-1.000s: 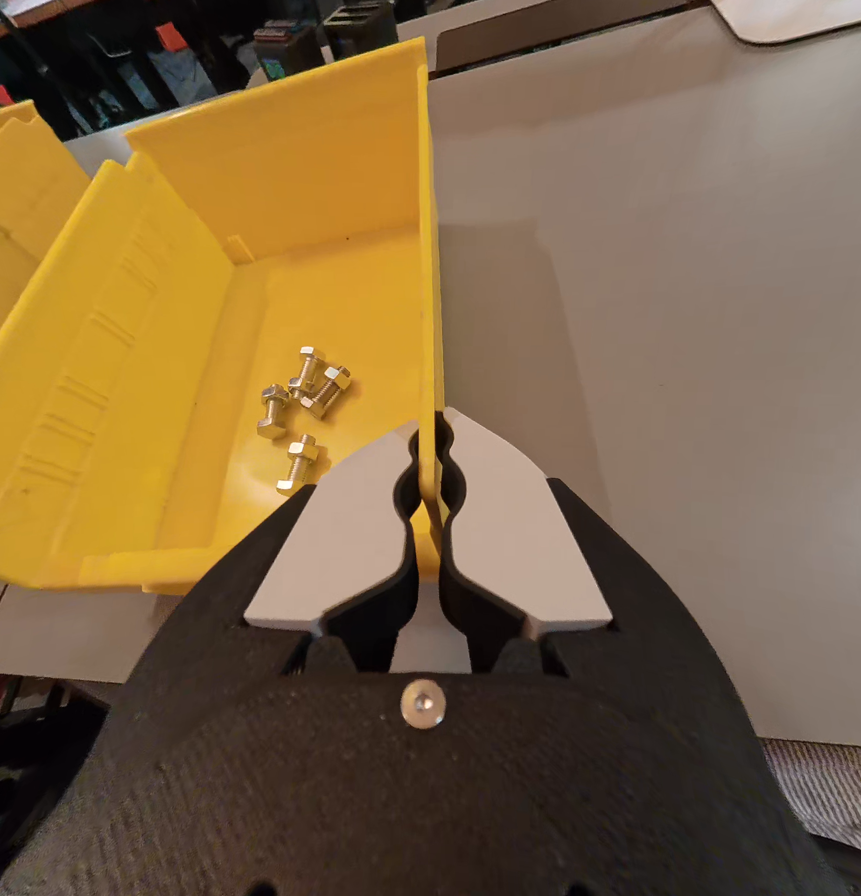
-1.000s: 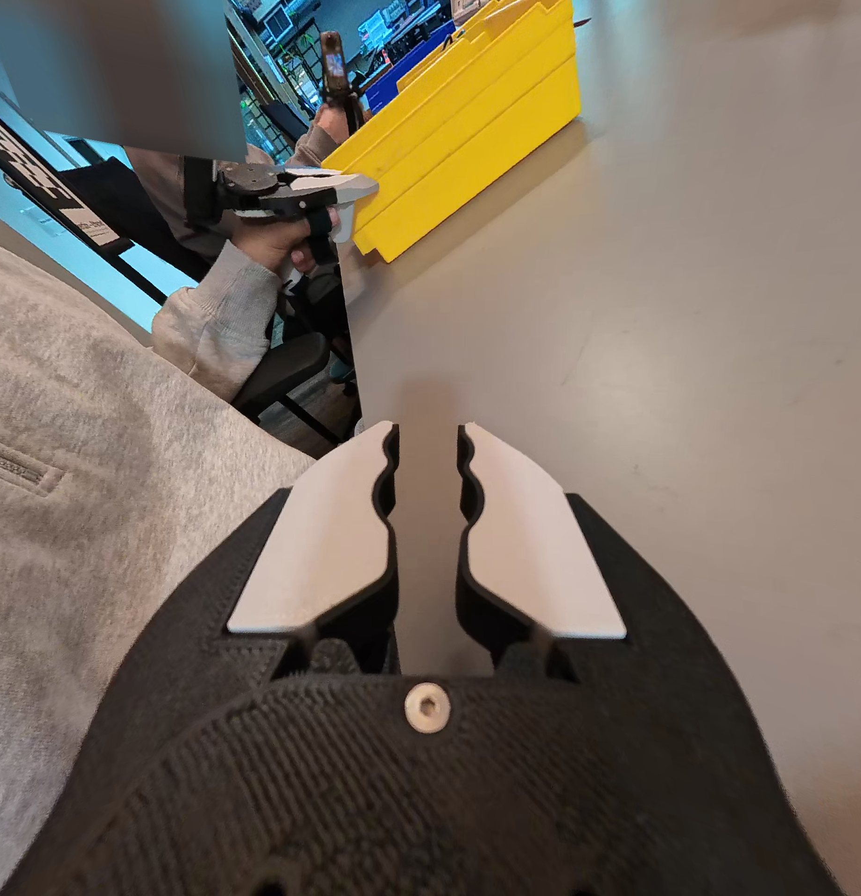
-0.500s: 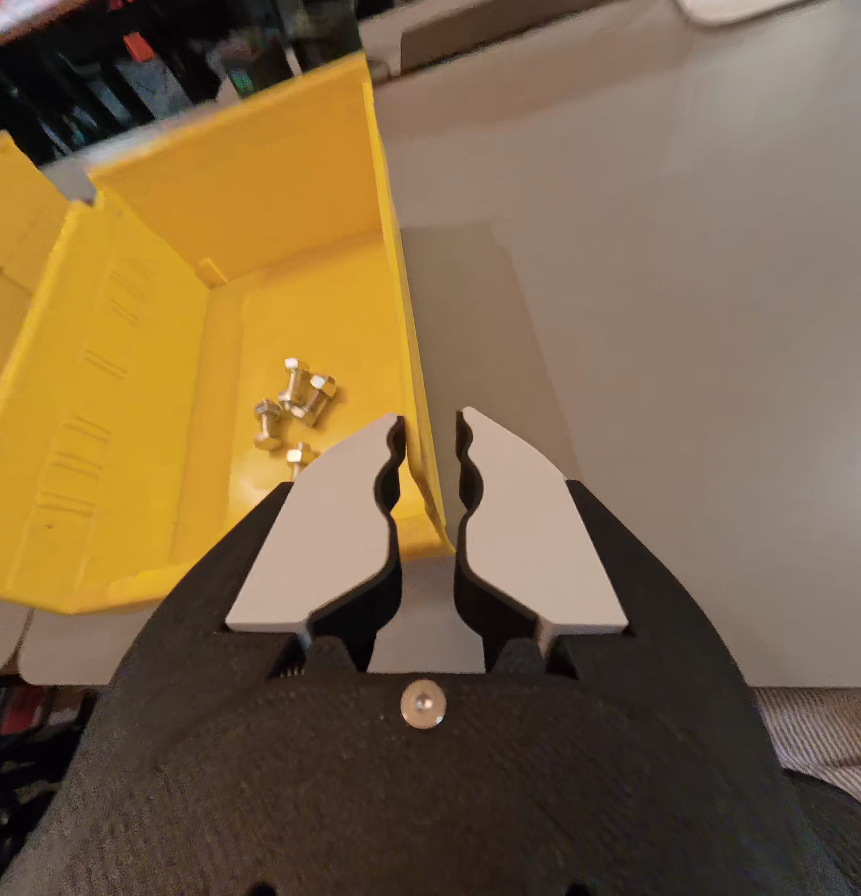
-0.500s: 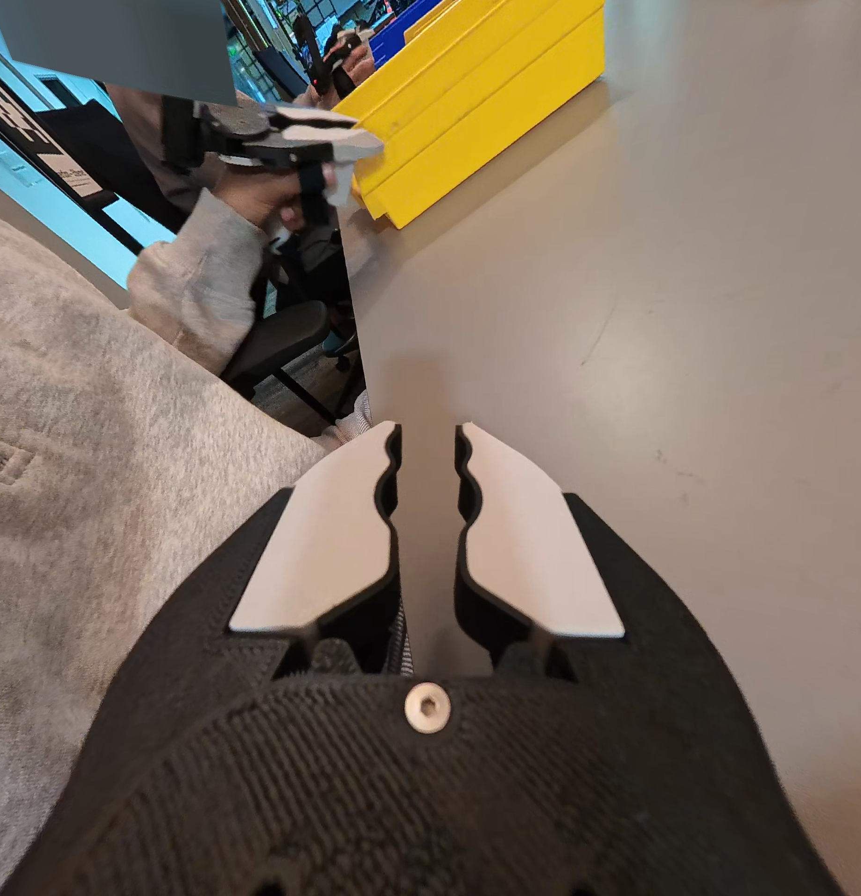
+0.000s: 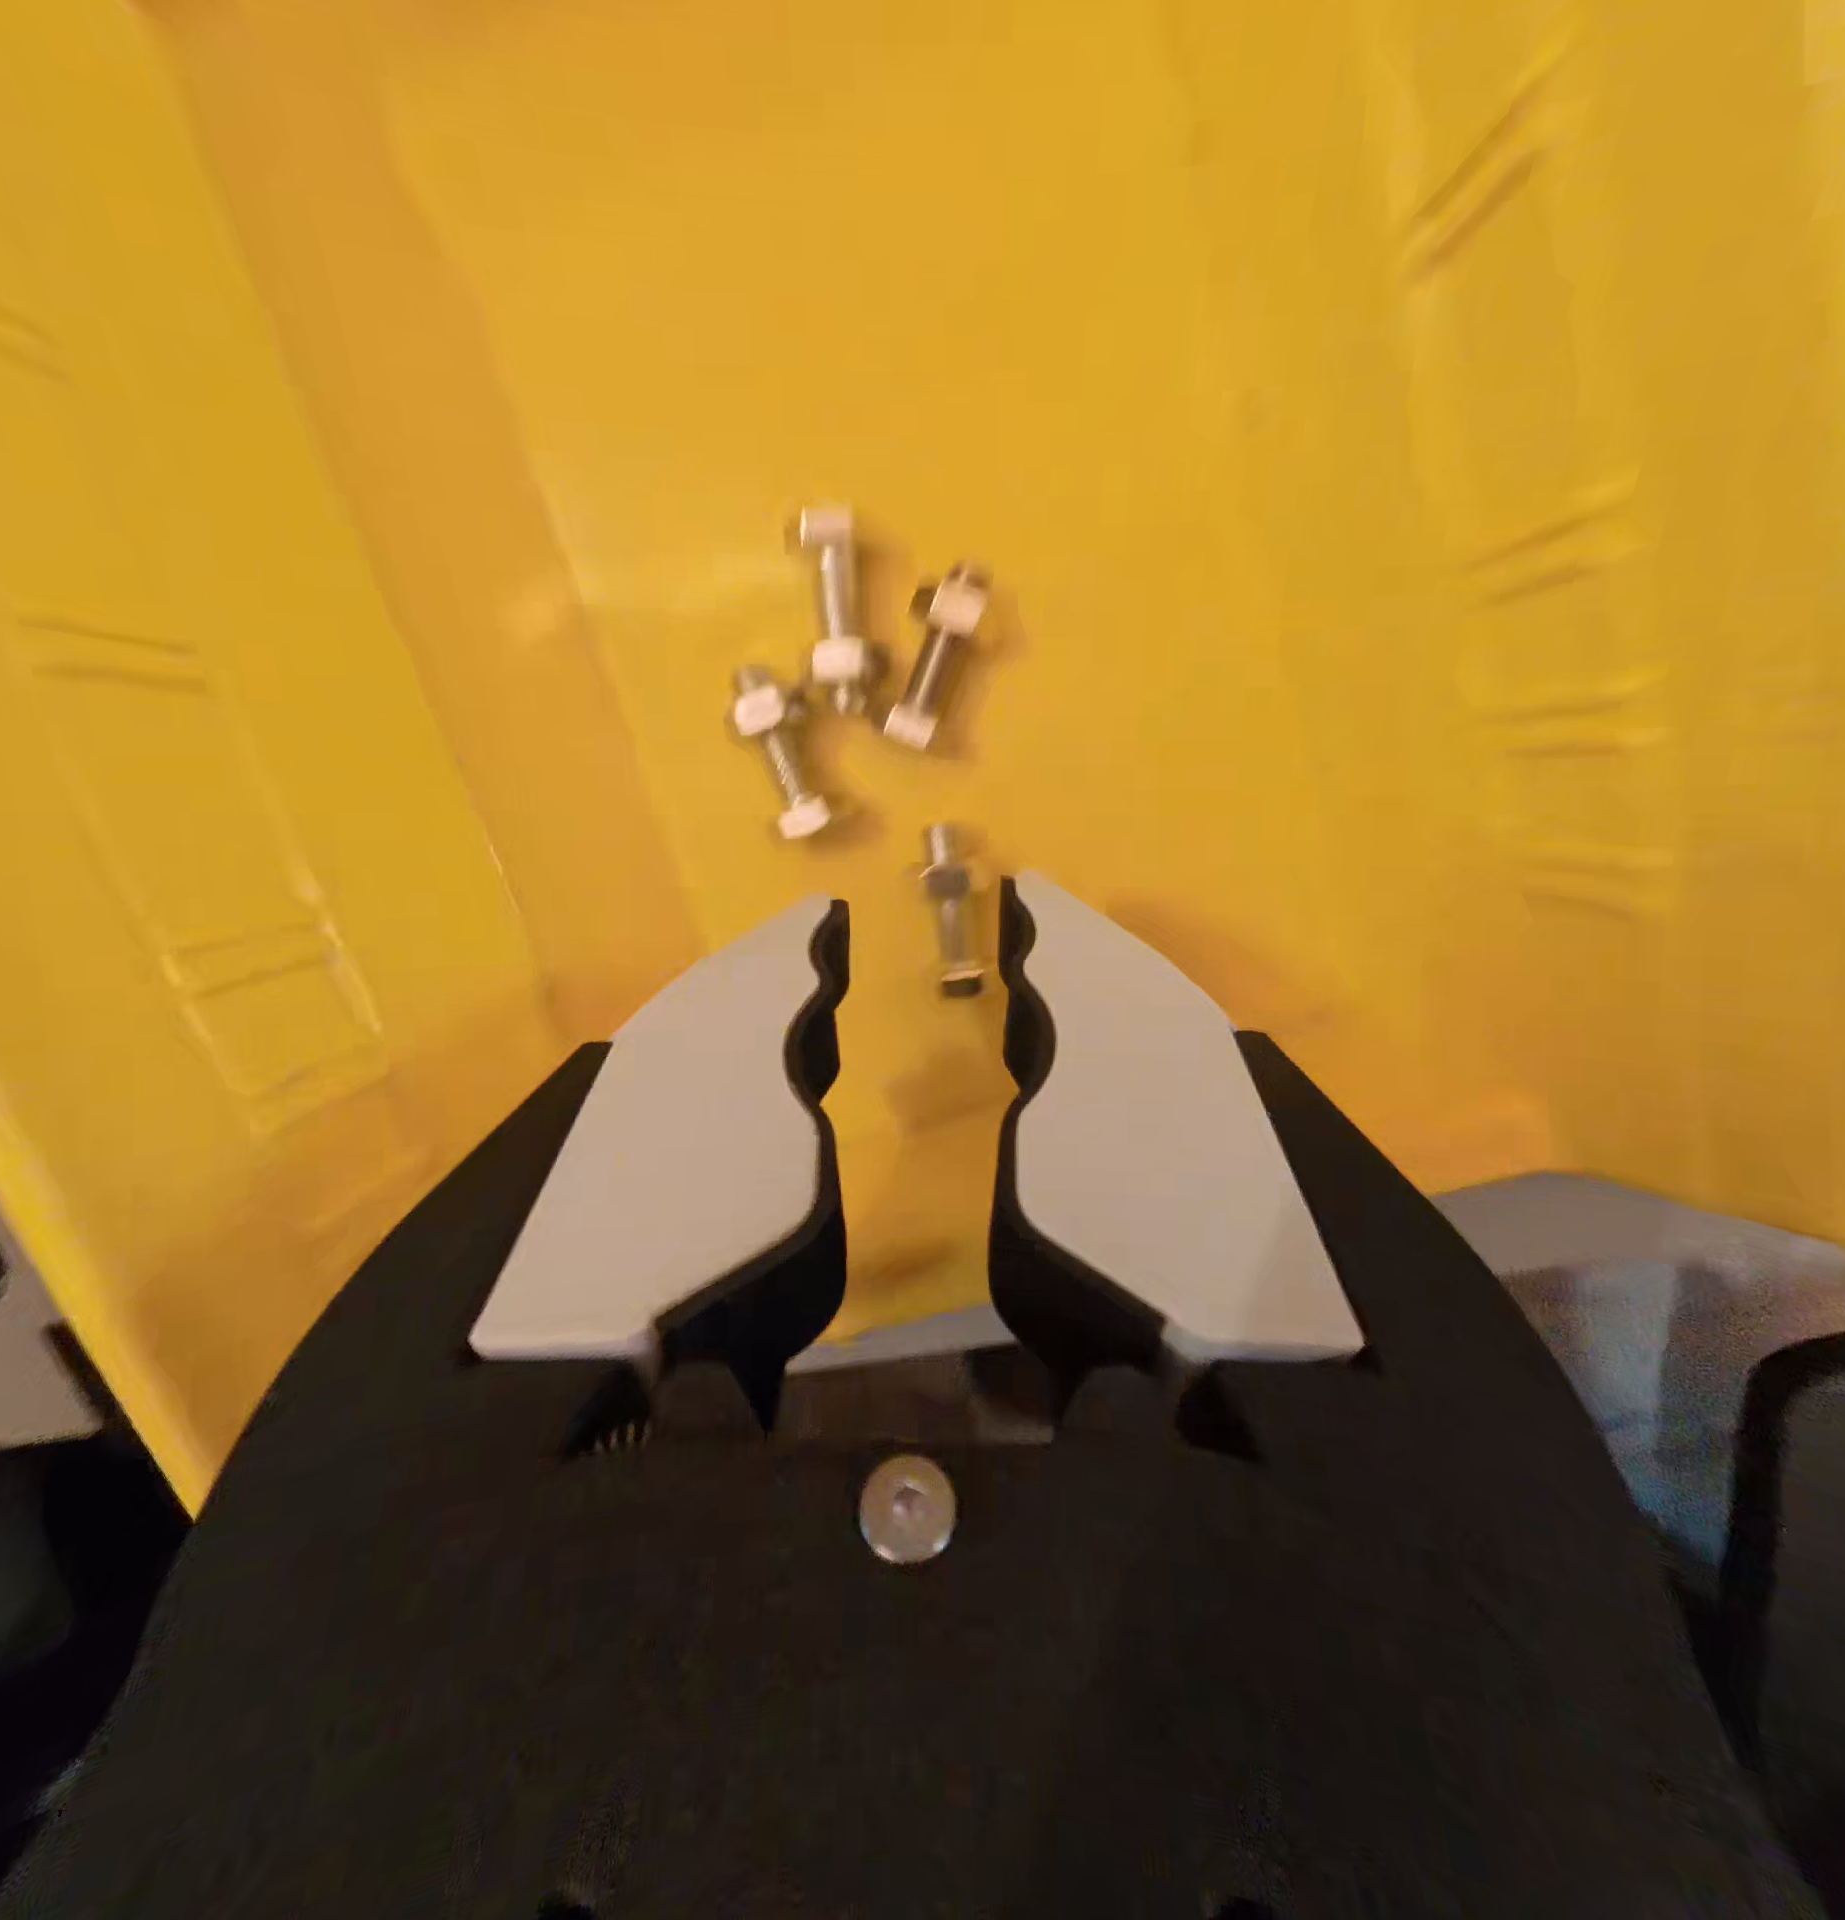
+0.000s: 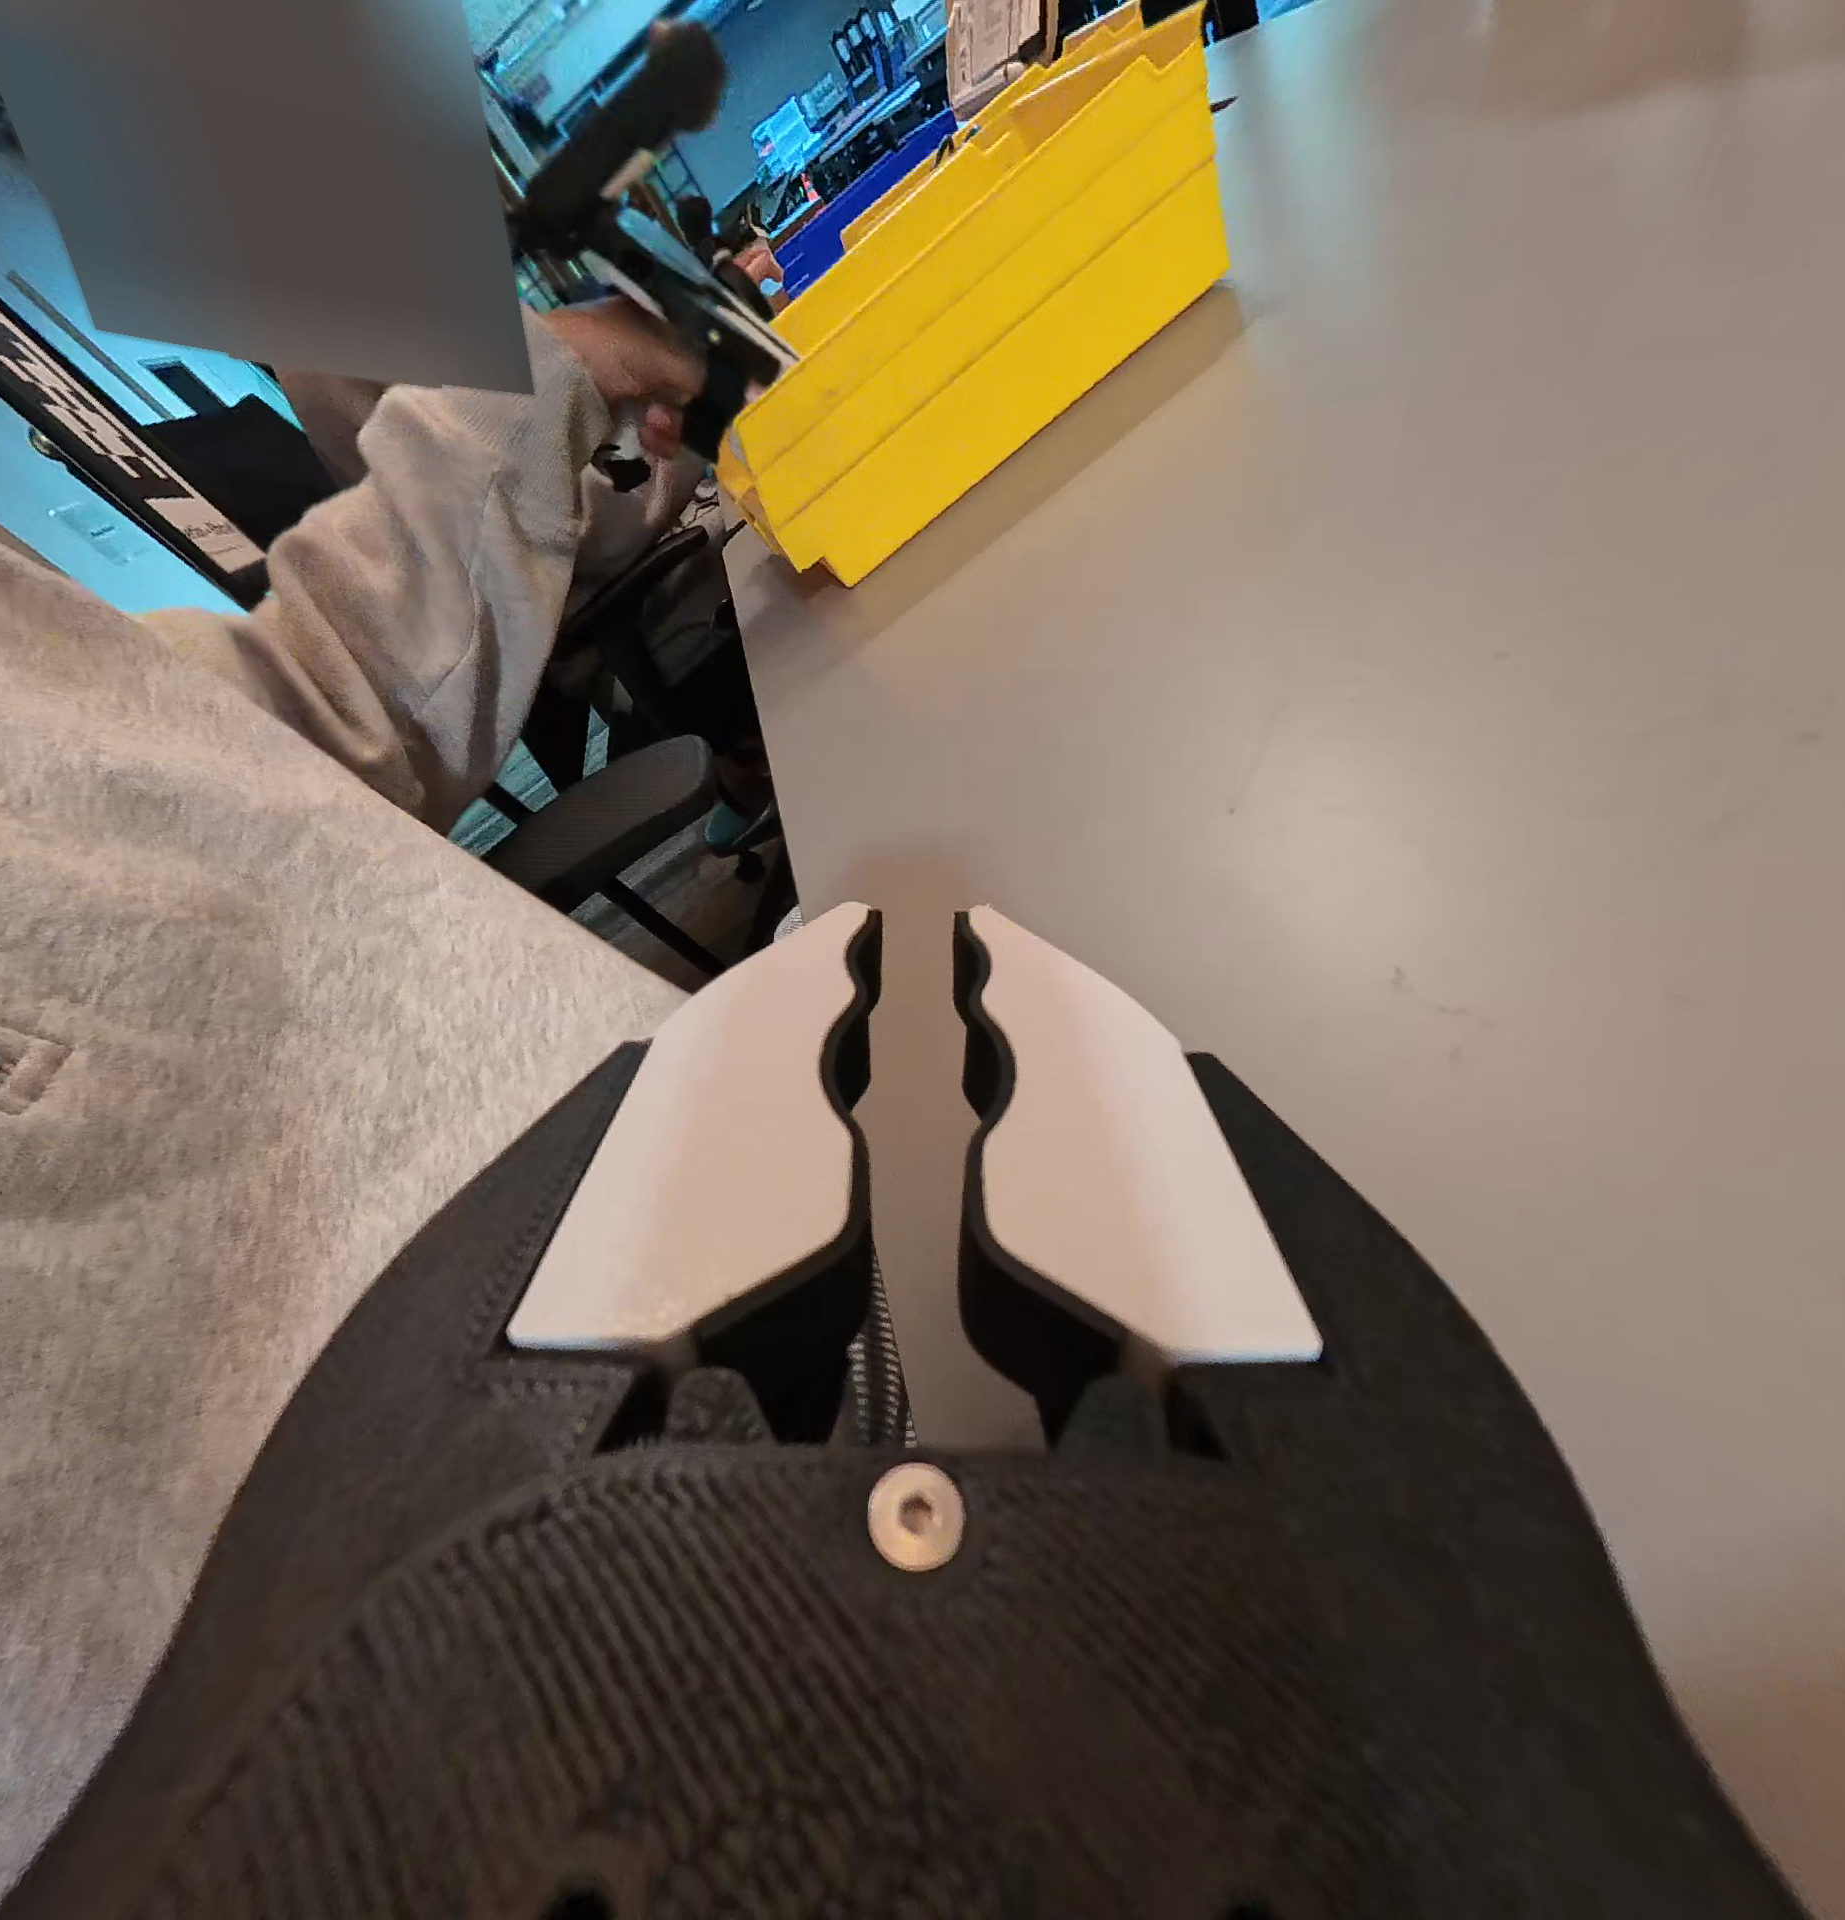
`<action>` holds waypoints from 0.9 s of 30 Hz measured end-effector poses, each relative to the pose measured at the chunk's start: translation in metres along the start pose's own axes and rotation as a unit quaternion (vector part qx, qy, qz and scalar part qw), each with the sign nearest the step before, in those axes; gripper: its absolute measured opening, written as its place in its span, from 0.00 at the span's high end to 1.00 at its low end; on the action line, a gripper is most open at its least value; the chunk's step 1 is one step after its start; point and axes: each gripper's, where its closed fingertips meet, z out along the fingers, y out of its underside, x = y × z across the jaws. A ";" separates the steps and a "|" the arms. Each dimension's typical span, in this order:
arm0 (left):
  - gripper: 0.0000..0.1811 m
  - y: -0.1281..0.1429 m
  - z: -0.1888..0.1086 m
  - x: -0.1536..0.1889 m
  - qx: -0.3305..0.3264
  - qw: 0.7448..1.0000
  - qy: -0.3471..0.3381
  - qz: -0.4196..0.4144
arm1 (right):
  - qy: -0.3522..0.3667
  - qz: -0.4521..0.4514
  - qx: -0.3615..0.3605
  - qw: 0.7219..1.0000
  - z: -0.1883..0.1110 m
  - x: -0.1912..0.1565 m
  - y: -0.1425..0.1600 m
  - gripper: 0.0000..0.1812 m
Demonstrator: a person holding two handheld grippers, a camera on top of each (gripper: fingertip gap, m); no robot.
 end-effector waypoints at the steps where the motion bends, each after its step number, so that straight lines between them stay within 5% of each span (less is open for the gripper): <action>1: 0.82 0.010 0.008 -0.008 -0.049 0.999 -0.014 0.010 | 0.003 -0.004 -0.001 1.000 0.000 0.000 0.000 0.93; 3: 0.82 0.021 0.013 -0.013 -0.104 0.993 -0.029 0.037 | 0.026 -0.009 -0.008 1.000 -0.001 0.006 0.001 0.94; 11: 0.74 0.016 0.017 0.005 -0.106 0.993 -0.003 0.052 | 0.043 0.020 0.041 0.998 -0.010 0.017 -0.013 0.94; 20: 0.85 0.029 0.029 0.002 -0.201 0.977 0.023 0.074 | 0.042 0.062 0.112 0.991 -0.028 0.023 -0.033 0.94; 22: 0.93 0.026 0.031 0.005 -0.194 0.977 0.043 0.083 | 0.041 0.075 0.128 0.988 -0.034 0.025 -0.037 0.94; 27: 0.93 0.007 0.025 -0.006 -0.122 0.989 -0.001 0.079 | 0.042 0.111 0.168 0.979 -0.047 0.034 -0.045 0.93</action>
